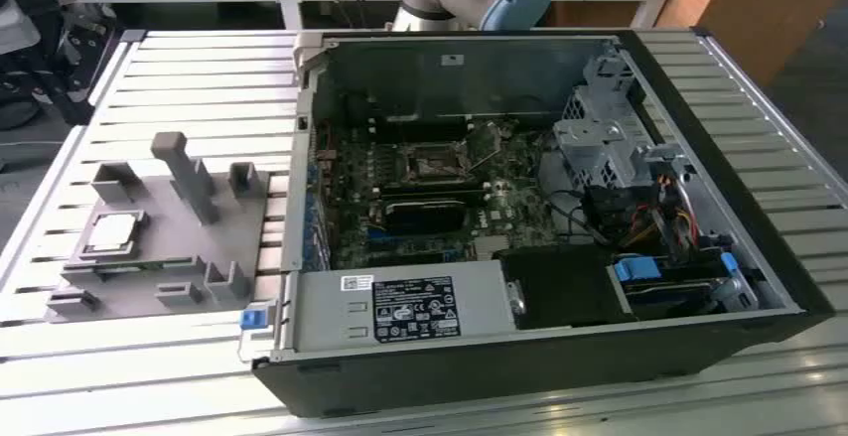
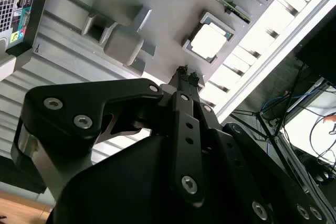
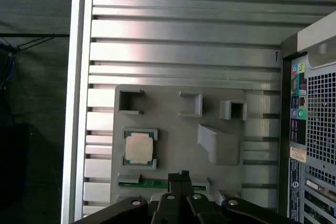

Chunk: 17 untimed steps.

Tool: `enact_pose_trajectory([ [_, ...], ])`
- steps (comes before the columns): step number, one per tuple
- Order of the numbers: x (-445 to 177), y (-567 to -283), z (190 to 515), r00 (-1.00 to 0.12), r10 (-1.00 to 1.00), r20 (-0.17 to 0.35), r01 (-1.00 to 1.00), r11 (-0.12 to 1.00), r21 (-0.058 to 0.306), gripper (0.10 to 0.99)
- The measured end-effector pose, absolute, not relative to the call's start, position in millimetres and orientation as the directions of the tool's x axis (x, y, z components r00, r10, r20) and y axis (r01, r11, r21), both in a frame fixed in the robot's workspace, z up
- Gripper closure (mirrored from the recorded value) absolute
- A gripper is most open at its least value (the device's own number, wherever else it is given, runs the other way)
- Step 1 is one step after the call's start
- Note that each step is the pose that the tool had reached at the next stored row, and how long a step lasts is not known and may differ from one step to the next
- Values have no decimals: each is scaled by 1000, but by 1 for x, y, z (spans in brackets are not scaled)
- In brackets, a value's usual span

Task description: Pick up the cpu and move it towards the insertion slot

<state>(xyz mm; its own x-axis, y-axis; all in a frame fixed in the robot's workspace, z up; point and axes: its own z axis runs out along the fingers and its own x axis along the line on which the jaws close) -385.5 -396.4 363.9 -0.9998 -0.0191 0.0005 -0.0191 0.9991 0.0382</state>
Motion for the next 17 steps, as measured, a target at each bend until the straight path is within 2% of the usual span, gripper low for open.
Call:
enact_pose_trajectory([
  [17, -394, -396, 363, -1000, -19, 1, -19, 999, 38, 980],
])
